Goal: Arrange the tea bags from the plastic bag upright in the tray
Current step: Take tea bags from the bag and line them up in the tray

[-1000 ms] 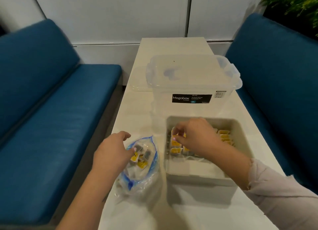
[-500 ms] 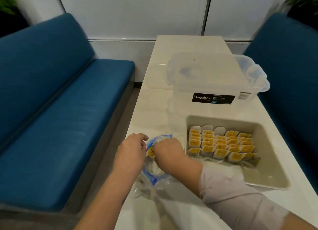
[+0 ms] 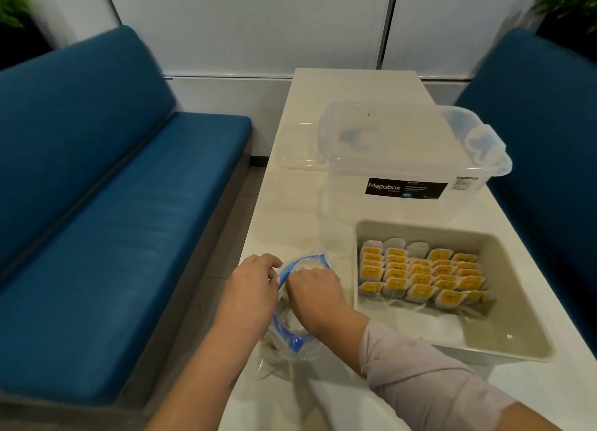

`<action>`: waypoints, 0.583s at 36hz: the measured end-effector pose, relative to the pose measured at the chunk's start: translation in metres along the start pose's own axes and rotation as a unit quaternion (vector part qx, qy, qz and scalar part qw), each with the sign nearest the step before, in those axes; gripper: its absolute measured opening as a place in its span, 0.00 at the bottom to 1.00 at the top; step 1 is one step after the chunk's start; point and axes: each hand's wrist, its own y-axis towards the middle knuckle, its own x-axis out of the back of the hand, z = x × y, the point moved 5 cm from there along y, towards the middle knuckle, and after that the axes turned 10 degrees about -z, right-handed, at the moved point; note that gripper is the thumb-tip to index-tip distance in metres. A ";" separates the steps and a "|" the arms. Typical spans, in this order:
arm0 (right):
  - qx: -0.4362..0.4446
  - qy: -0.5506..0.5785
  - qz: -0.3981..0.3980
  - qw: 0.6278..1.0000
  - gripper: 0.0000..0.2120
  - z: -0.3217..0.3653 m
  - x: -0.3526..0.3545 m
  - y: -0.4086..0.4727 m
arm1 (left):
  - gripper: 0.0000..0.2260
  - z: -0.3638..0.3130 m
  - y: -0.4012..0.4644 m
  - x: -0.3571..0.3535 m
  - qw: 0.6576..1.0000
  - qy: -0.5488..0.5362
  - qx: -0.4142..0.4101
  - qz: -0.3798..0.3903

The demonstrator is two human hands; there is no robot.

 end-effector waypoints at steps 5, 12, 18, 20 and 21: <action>0.011 -0.033 -0.028 0.999 0.07 -0.003 0.005 0.000 | 0.10 0.002 0.001 0.000 1.000 0.000 0.003 -0.008; -0.002 0.004 -0.017 1.000 0.09 -0.026 0.028 -0.005 | 0.09 0.001 -0.001 0.002 1.000 0.016 -0.005 -0.005; -0.048 0.158 0.026 0.986 0.09 -0.054 0.052 -0.006 | 0.12 -0.002 0.000 0.001 1.000 0.000 -0.006 0.017; -0.045 0.194 0.025 0.980 0.08 -0.060 0.064 -0.007 | 0.14 -0.007 0.000 0.003 0.999 -0.037 -0.012 0.001; -0.040 0.209 0.021 0.977 0.08 -0.061 0.070 -0.008 | 0.13 -0.010 0.000 0.005 0.998 -0.059 -0.017 -0.016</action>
